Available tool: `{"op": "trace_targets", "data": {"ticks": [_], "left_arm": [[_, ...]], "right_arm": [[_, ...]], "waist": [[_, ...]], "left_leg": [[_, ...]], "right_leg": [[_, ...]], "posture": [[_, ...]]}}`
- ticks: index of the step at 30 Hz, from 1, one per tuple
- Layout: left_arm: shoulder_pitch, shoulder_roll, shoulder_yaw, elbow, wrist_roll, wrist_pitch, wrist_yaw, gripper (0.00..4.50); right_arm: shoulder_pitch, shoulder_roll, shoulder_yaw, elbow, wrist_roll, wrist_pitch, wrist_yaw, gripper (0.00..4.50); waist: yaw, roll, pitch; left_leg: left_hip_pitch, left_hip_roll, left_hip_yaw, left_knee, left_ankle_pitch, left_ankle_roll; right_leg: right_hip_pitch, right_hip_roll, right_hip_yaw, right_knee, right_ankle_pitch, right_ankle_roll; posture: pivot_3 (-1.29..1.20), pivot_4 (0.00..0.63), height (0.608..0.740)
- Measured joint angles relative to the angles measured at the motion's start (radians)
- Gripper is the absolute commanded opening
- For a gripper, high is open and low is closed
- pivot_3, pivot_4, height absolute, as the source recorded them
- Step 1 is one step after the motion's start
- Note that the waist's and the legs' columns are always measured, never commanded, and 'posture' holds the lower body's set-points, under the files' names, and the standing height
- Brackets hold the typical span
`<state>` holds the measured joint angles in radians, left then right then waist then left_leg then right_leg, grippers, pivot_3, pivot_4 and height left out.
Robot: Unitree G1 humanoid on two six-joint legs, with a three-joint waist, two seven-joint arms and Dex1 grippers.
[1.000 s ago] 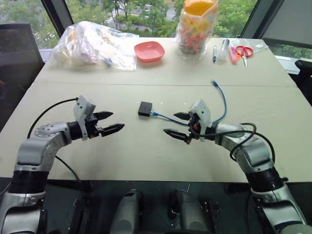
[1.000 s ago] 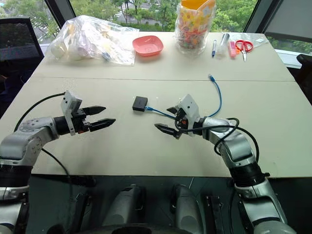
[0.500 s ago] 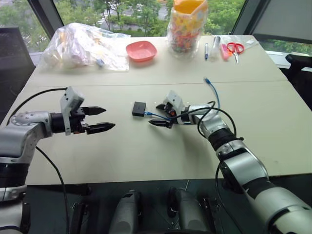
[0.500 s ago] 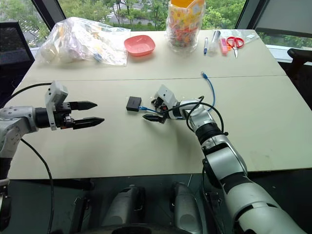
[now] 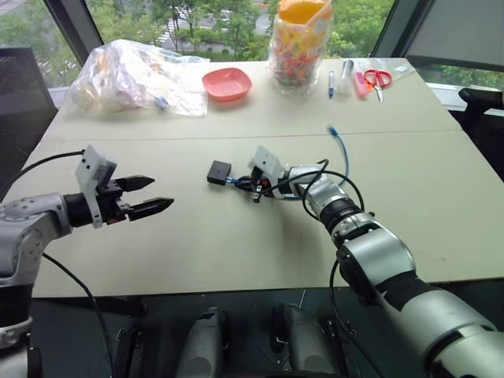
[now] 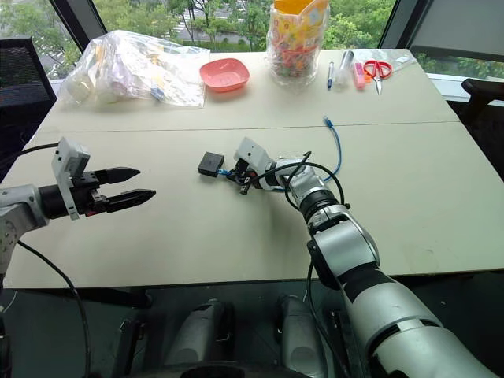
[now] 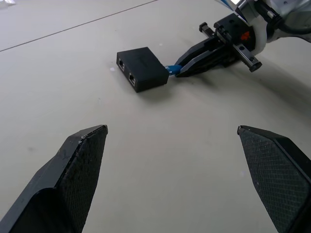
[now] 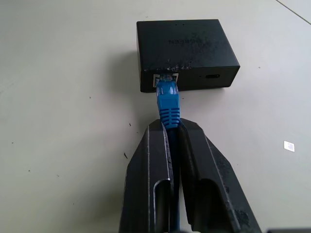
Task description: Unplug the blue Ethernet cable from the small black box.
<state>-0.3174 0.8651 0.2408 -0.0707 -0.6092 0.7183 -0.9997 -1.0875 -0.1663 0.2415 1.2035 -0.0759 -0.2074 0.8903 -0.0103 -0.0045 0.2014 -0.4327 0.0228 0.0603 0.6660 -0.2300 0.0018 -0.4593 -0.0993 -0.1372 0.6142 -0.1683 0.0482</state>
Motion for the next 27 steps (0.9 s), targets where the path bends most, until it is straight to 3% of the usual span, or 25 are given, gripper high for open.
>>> {"op": "trace_targets", "data": {"ticks": [5,11,15,20,23,27], "left_arm": [[-0.134,-0.045,-0.039,0.196,0.053,-0.070,-0.005,4.50],[-0.504,-0.232,-0.101,0.630,0.072,-0.147,-0.141,4.50],[-0.667,-0.345,-0.113,0.894,0.087,-0.184,-0.259,4.50],[-0.817,-0.404,-0.113,1.104,0.145,-0.245,-0.350,4.50],[-0.863,-0.432,-0.111,1.170,0.171,-0.273,-0.374,3.66],[-0.876,-0.445,-0.111,1.225,0.209,-0.291,-0.420,1.97]], "right_arm": [[0.032,-0.117,0.029,-0.130,-0.107,-0.193,-0.099,0.02],[0.160,-0.269,0.058,-0.492,-0.252,-0.419,-0.230,0.02],[0.218,-0.283,0.061,-0.604,-0.284,-0.423,-0.277,0.02],[0.225,-0.289,0.054,-0.714,-0.293,-0.365,-0.295,0.02],[0.236,-0.292,0.053,-0.760,-0.294,-0.340,-0.298,0.00],[0.266,-0.300,0.053,-0.806,-0.296,-0.304,-0.300,0.00]], "waist": [[-0.003,0.000,0.000],[0.002,-0.003,-0.001],[-0.012,-0.005,0.000],[-0.018,-0.005,0.000],[-0.012,-0.005,0.000],[-0.008,-0.005,0.001]], "left_leg": [[0.000,0.000,0.002,0.000,0.000,0.000],[0.000,-0.003,0.007,0.001,0.000,0.000],[0.001,-0.003,0.011,0.001,0.000,0.000],[0.005,-0.001,0.014,0.000,0.000,0.000],[0.005,-0.001,0.015,0.000,0.000,0.000],[0.005,-0.001,0.015,0.000,0.000,0.001]], "right_leg": [[0.000,0.000,0.001,0.000,0.000,0.000],[0.001,0.001,0.002,0.000,0.000,0.001],[-0.001,0.001,0.005,0.001,0.000,0.001],[0.000,0.002,0.008,0.002,0.000,0.001],[0.000,0.002,0.009,0.002,0.000,0.001],[0.000,0.002,0.010,0.002,0.000,0.001]], "posture": [[0.00,0.150,0.740],[0.00,0.150,0.740],[0.00,0.150,0.740],[0.00,0.150,0.740],[0.00,0.150,0.740],[0.00,0.150,0.740]]}}
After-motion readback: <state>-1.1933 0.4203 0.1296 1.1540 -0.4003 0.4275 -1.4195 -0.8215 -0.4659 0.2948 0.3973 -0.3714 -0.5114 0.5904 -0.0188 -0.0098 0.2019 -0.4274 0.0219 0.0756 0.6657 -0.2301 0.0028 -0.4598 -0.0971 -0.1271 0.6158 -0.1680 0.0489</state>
